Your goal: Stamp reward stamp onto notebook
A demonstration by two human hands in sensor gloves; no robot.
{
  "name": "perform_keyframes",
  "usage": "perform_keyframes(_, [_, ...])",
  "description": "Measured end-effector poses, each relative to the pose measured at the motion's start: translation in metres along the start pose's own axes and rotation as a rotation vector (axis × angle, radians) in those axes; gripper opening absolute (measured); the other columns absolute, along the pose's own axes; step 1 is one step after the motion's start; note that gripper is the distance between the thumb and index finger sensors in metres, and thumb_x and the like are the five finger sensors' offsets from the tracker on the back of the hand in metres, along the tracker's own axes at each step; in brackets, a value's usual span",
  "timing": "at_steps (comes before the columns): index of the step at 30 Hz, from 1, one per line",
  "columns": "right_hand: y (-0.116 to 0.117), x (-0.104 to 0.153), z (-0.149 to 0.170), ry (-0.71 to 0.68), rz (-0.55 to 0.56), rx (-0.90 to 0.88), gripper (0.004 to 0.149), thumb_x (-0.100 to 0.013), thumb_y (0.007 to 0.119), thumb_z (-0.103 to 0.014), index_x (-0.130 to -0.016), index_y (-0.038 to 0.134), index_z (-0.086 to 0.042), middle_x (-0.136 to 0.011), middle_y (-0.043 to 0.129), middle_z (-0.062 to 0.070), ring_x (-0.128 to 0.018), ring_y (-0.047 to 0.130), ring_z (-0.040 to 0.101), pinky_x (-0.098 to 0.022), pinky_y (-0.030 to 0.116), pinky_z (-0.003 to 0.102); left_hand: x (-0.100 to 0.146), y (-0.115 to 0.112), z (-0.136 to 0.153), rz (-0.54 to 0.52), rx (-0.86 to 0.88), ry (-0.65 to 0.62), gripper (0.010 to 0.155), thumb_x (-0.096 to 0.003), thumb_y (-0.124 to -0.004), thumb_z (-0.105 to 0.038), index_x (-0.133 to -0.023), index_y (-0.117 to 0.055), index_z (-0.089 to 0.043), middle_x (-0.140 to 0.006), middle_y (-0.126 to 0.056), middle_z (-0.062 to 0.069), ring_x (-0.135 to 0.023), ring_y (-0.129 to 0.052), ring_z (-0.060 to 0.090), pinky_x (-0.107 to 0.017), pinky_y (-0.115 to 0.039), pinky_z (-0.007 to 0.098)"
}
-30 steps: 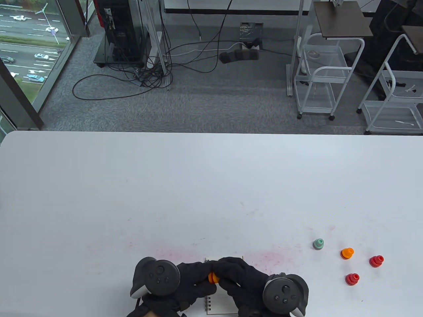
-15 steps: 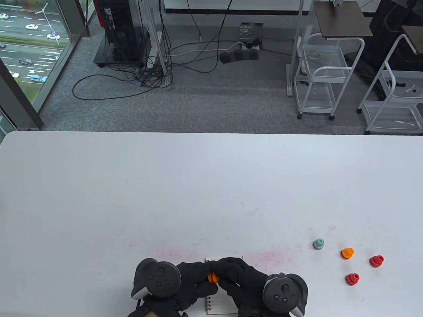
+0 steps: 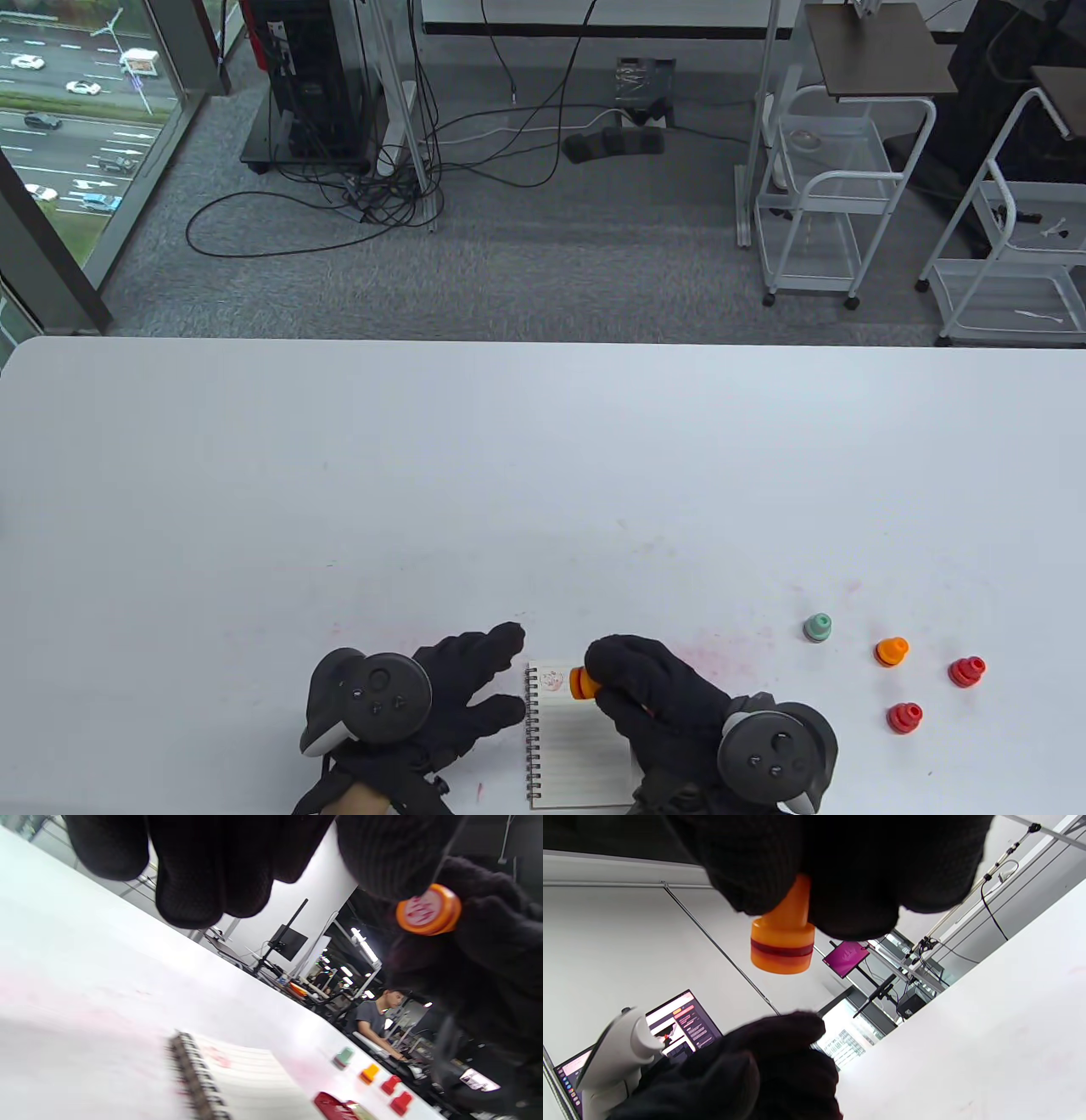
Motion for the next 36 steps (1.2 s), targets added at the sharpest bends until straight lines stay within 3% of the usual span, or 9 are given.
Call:
perform_keyframes(7, [-0.009,-0.001,0.009,0.037,0.029,-0.018,0.043,-0.042,0.085,-0.024,-0.084,0.081,-0.021,-0.085,0.088,0.01,-0.06,0.097,0.028,-0.049,0.086,0.048,0.006,0.01,0.012,0.033,-0.257,0.069,0.084,-0.0442,-0.075,-0.062,-0.115,-0.058,-0.019,-0.114,-0.067,0.016,-0.099,-0.075,0.046,-0.071,-0.064,0.066])
perform_keyframes(12, [-0.006,-0.001,0.011,0.043,0.015,0.017,0.043,-0.042,0.085,-0.023,-0.085,0.081,-0.021,-0.086,0.088,0.011,-0.06,0.097,0.029,-0.049,0.086,0.049,0.01,0.016,0.018,0.034,-0.33,0.117,0.086,-0.0444,-0.073,-0.064,-0.117,-0.055,-0.021,-0.12,-0.057,0.018,-0.106,-0.06,0.051,-0.073,-0.056,0.07])
perform_keyframes(21, [-0.025,0.0,0.003,-0.002,0.0,0.234,0.042,-0.043,0.085,-0.023,-0.085,0.082,-0.021,-0.087,0.087,0.011,-0.063,0.096,0.03,-0.051,0.084,0.051,0.012,0.015,0.03,0.066,-0.323,0.166,0.085,-0.0453,-0.072,-0.064,-0.117,-0.055,-0.02,-0.12,-0.056,0.019,-0.106,-0.06,0.051,-0.073,-0.055,0.071])
perform_keyframes(29, [-0.048,0.008,0.017,0.052,-0.262,0.553,0.04,-0.042,0.087,-0.023,-0.083,0.084,-0.023,-0.087,0.089,0.008,-0.063,0.095,0.03,-0.05,0.084,0.048,0.01,0.014,0.029,0.071,-0.315,0.165,0.084,-0.0453,-0.072,-0.063,-0.116,-0.057,-0.02,-0.119,-0.057,0.018,-0.105,-0.061,0.051,-0.073,-0.056,0.07])
perform_keyframes(36, [-0.02,0.044,0.046,0.101,-0.527,0.639,0.042,-0.043,0.087,-0.024,-0.084,0.082,-0.025,-0.088,0.087,0.006,-0.064,0.094,0.028,-0.051,0.084,0.047,0.009,0.013,0.029,0.081,-0.314,0.17,0.083,-0.0455,-0.072,-0.063,-0.115,-0.058,-0.02,-0.119,-0.058,0.018,-0.105,-0.062,0.05,-0.073,-0.057,0.069])
Point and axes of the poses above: the tracker on the back of each hand, its own z axis roughly to the little-finger side, its own x axis roughly from the fingertips to the wrist, y = z × x, the point moved 5 cm from there along -x, roughly from the wrist to the fingertips
